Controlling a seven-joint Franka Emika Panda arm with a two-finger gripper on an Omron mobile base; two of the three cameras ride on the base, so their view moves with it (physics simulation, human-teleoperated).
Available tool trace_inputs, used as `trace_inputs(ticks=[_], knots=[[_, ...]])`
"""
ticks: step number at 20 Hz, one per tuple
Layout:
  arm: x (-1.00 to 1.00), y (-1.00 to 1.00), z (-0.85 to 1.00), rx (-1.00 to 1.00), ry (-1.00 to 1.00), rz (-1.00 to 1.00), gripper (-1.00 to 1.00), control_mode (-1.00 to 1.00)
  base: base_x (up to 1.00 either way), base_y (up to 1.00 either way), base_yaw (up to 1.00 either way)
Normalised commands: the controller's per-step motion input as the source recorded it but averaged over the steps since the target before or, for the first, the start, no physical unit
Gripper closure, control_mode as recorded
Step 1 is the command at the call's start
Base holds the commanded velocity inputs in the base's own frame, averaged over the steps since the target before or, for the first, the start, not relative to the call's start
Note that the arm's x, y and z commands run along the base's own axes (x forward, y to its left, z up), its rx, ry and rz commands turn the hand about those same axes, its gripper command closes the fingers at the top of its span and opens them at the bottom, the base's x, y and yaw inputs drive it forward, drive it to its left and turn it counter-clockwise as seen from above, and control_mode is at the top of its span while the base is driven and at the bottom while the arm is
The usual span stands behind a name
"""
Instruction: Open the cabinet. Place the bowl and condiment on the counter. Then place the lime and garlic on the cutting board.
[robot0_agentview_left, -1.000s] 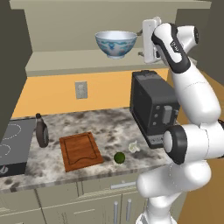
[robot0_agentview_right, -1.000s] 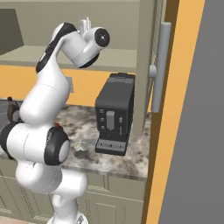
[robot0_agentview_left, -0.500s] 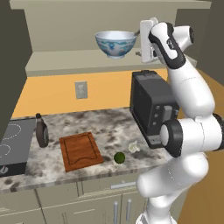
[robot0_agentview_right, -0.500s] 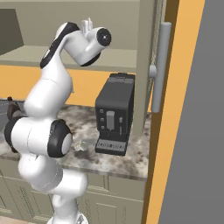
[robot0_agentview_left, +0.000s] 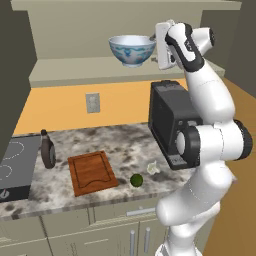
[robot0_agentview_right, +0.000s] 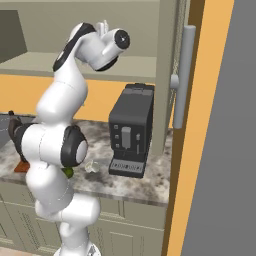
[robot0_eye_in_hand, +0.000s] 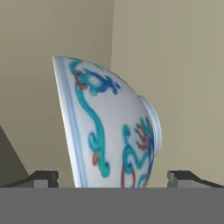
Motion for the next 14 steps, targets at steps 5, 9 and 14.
trace_inputs(ticks=[5,9,14], knots=[[0.37,0.00,0.00,0.00,0.03,0.03,-1.00,-1.00,0.00,0.00,0.00],[0.40,0.00,0.00,0.00,0.03,0.03,-1.00,-1.00,0.00,0.00,0.00],[0.33,0.00,-0.02,0.00,0.05,0.02,-1.00,-1.00,0.00,0.00,0.00]])
